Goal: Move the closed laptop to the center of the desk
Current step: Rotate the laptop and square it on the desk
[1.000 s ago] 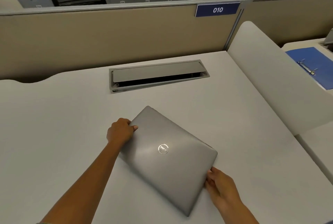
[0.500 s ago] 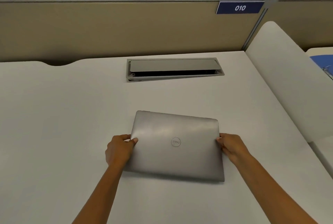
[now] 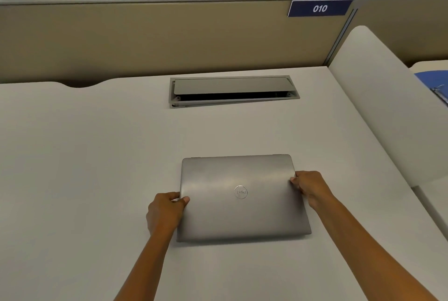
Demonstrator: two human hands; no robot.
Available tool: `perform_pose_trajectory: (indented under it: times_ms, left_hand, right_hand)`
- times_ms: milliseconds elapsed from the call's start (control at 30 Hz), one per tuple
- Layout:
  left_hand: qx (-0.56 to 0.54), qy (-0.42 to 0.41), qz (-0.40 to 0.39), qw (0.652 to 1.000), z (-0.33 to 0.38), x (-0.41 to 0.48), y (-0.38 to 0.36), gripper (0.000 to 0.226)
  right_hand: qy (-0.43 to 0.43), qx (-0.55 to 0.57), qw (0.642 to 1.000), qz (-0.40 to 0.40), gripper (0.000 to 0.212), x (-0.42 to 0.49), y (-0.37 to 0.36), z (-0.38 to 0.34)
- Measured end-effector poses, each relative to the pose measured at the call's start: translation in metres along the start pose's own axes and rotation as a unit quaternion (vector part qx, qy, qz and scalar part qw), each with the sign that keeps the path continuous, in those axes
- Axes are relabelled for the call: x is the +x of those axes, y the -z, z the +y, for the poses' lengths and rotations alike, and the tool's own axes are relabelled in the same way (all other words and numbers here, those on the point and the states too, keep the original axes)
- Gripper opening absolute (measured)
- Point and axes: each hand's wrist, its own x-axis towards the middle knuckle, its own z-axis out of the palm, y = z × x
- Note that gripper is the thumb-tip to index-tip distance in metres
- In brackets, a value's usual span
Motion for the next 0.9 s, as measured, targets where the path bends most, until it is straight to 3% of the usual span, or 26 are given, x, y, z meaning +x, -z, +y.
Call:
perform_pose_trajectory:
  times_ms: [400, 900]
  left_hand:
    - [0.015, -0.01, 0.008, 1.0, -0.005, -0.006, 0.002, 0.041]
    - [0.008, -0.004, -0.002, 1.0, -0.017, 0.0, 0.006, 0.044]
  right_hand:
    - [0.024, -0.011, 1.0, 0.004, 0.009, -0.004, -0.005, 0.009]
    - [0.061, -0.034, 0.997, 0.026, 0.032, -0.01, -0.014, 0.017]
